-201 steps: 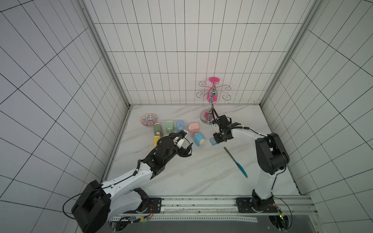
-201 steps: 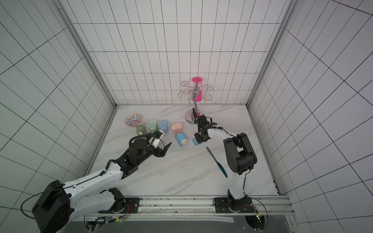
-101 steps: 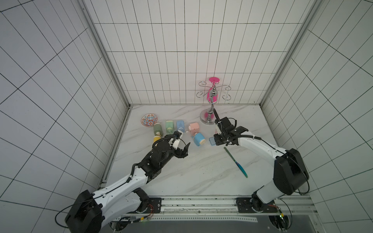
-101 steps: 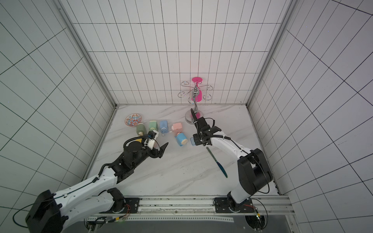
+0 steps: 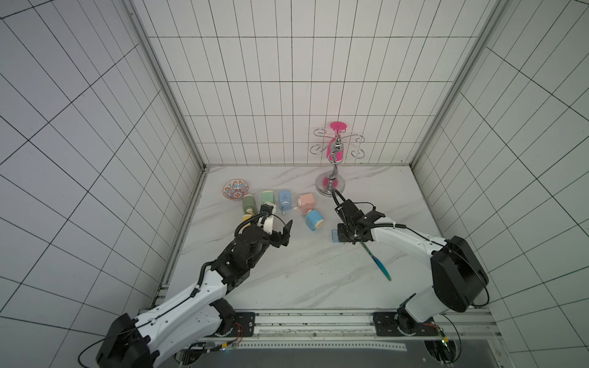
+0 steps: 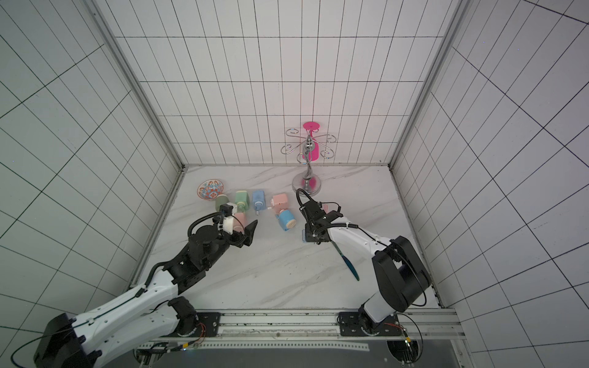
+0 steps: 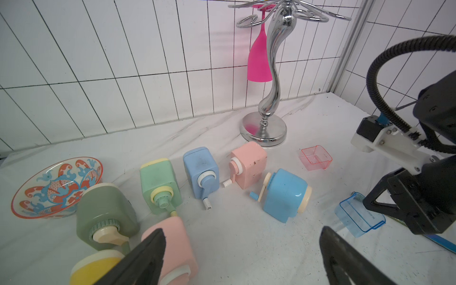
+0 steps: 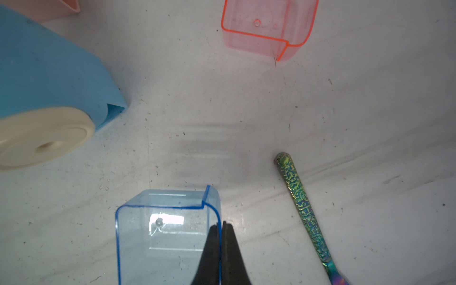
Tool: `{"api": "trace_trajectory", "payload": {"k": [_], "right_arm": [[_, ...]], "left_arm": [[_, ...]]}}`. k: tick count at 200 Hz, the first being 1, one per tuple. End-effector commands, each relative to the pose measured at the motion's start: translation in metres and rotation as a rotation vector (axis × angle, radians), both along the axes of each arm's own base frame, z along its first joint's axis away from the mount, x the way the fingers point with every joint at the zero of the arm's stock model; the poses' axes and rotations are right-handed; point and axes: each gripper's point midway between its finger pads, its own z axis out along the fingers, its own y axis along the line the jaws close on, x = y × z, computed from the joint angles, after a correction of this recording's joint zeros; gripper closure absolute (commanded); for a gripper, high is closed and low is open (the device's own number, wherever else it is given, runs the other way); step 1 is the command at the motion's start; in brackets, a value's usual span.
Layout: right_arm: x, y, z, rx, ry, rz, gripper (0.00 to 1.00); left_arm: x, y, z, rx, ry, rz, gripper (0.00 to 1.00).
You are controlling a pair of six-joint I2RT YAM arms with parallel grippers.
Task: Put the tray back into the pencil sharpener
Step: Place the container at the center of the board.
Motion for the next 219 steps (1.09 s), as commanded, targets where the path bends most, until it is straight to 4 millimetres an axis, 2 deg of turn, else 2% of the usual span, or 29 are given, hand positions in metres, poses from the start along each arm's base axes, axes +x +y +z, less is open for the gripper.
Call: {"api": "trace_trajectory", "payload": {"k": [1,45,111,178,202,219], "right_arm": [[-0.003,-0.008,-0.013,-0.032,0.005,-0.068,1.0],[-0.002,-0.007,-0.026,-0.04,0.026,-0.081,1.0],[-0.004,-0.007,-0.029,-0.04,0.042,-0.081,0.92],[-0.004,-0.006,-0.036,-0.067,0.067,-0.056,0.92],[-0.002,-0.004,-0.035,-0.068,0.067,-0.047,0.86],[0.0,-0.003,-0.029,-0.071,0.06,-0.035,0.75]], "left_arm": [[0.002,0.01,-0.003,-0.039,0.027,0.062,0.02],[0.001,0.012,-0.003,-0.045,0.033,0.072,0.02],[0.001,0.01,-0.004,-0.039,0.029,0.06,0.02],[0.005,0.007,-0.006,-0.049,0.015,0.06,0.02],[0.006,0.006,-0.005,-0.039,0.009,0.056,0.02],[0.007,0.005,-0.007,-0.028,0.009,0.05,0.02]]}}
